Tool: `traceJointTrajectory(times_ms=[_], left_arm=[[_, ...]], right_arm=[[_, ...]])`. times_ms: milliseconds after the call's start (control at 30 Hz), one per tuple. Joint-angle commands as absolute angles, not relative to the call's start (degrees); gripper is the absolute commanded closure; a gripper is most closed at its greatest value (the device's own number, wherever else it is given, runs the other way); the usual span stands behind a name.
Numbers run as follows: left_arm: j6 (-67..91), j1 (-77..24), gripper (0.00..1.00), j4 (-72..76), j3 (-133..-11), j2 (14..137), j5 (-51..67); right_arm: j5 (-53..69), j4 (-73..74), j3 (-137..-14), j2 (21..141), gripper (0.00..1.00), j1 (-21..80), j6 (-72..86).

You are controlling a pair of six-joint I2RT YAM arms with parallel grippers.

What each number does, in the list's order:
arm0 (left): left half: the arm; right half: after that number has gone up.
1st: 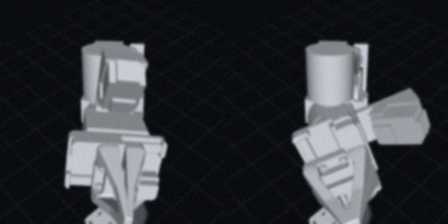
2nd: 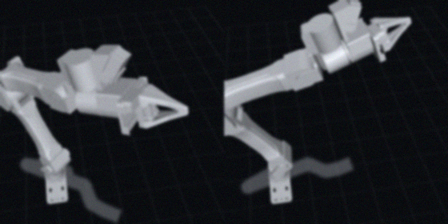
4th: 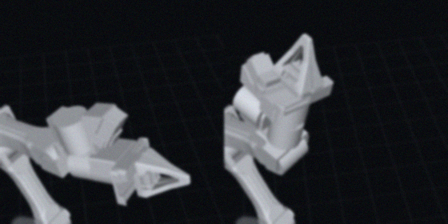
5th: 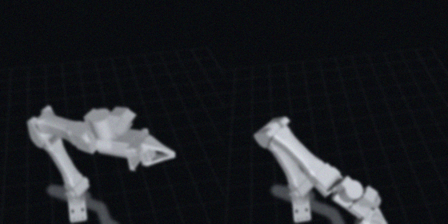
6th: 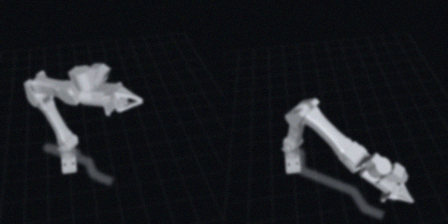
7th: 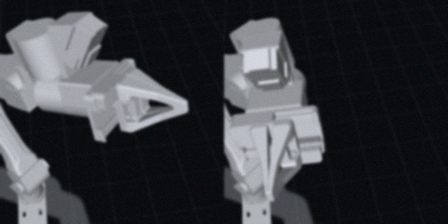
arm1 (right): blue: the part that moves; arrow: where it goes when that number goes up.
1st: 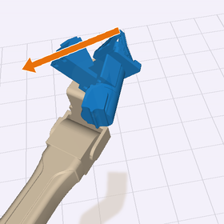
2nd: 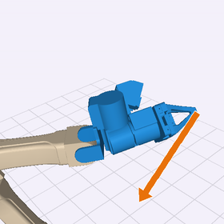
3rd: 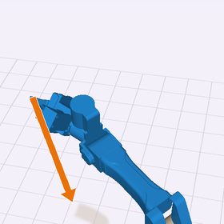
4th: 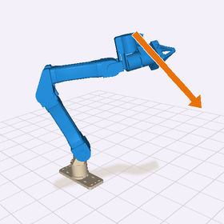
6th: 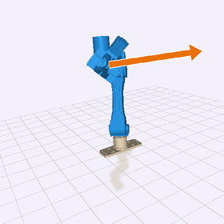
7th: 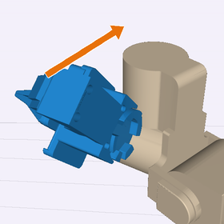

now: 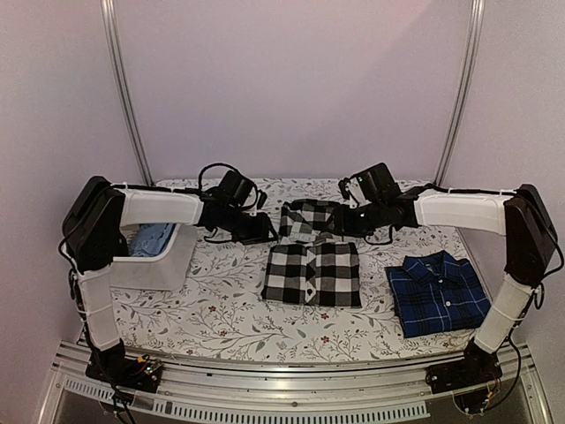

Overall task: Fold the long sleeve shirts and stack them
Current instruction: Smooth out the 2/3-rectangle-folded shirt at the center of the board.

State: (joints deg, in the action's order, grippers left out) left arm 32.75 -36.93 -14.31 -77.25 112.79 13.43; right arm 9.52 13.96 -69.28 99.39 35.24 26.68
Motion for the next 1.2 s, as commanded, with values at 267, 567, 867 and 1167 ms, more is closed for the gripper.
traceJointTrajectory(times_ms=[267,567,867,1167], left_arm=[[31.1,-36.56,0.7,-14.24,-83.56,122.08,14.3],[31.2,-36.59,0.81,-12.93,-89.2,126.67,14.51],[30.14,-36.09,0.76,-13.83,-90.82,126.77,14.1],[30.63,-35.34,0.56,-14.73,-85.96,116.31,12.55]], right_arm=[[6.76,17.34,-73.65,111.29,0.68,34.39,25.18],[4.49,17.75,-72.21,115.76,0.7,33.64,25.14],[-0.58,22.19,-75.42,109.76,0.54,34.99,24.27],[-5.69,23.84,-76.76,105.27,0.47,41.52,27.33]])
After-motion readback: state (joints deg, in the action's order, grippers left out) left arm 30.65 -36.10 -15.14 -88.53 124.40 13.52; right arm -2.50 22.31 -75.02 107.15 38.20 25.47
